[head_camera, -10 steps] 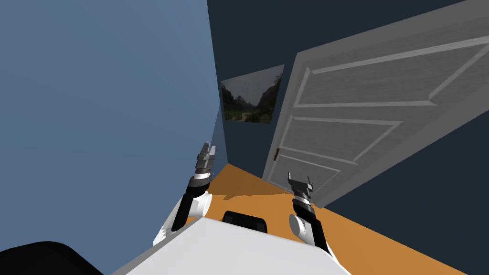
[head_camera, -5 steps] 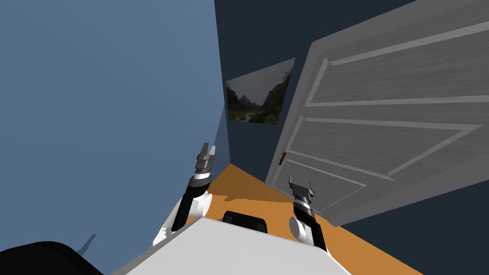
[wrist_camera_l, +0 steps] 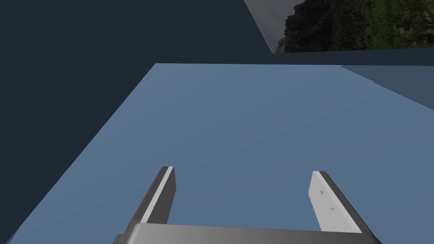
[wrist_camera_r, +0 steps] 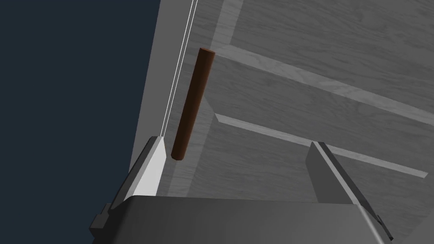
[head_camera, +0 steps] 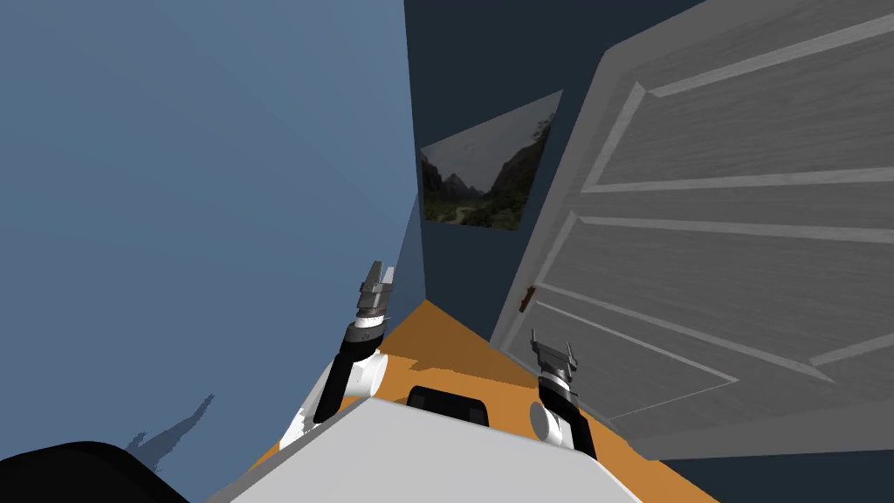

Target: Pull the door open

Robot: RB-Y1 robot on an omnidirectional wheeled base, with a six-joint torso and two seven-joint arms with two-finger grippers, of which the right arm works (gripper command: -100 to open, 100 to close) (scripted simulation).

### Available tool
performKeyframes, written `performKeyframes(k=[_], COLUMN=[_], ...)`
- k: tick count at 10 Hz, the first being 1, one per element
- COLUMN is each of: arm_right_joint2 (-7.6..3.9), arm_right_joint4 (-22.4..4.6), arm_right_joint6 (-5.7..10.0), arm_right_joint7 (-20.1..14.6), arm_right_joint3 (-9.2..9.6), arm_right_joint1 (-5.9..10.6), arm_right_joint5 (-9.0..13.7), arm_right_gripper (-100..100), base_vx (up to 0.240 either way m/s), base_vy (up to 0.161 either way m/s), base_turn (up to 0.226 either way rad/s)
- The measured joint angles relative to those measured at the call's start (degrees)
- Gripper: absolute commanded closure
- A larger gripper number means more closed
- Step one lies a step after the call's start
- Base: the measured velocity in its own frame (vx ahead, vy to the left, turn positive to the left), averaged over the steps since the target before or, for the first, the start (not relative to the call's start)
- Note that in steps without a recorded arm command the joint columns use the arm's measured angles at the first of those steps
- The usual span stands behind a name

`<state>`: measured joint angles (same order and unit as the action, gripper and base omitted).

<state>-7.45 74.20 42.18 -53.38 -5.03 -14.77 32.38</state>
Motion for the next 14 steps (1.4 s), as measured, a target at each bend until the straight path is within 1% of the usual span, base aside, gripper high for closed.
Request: performKeyframes(k=[2, 4, 6, 7, 8, 10, 12, 13, 14], arm_right_joint2=[0.01, -0.11, -0.18, -0.28, -0.41, -0.38, -0.52, -0.71, -0.54], arm_right_joint4=[-3.4, -4.9, -7.1, -7.8, -9.3, -10.9, -13.2, -15.3, -16.2], arm_right_joint6=[0.95, 0.99, 1.73, 1.87, 2.25, 2.49, 3.21, 3.75, 4.08], arm_right_joint7=[-2.2, -4.2, -5.5, -6.4, -7.4, -9.0, -10.8, -12.1, -13.1], arm_right_joint3=[-0.21, -0.6, -0.64, -0.77, -0.85, -1.15, -1.25, -1.37, -1.48], arm_right_joint1=[1.13, 1.18, 1.9, 1.89, 2.32, 2.7, 3.18, 3.9, 3.96], arm_right_joint5=[1.2, 2.5, 3.1, 3.6, 4.1, 5.2, 6.0, 6.7, 7.3], arm_right_gripper=[-100, -100, -100, -100, -100, -100, -100, -100, -100], base_vx=[0.079, 0.057, 0.04, 0.06, 0.069, 0.069, 0.067, 0.062, 0.061], base_vy=[-0.051, -0.046, -0.035, -0.048, -0.057, -0.059, -0.05, -0.071, -0.079], base_turn=[0.143, 0.094, 0.086, 0.109, 0.168, 0.113, 0.14, 0.17, 0.122])
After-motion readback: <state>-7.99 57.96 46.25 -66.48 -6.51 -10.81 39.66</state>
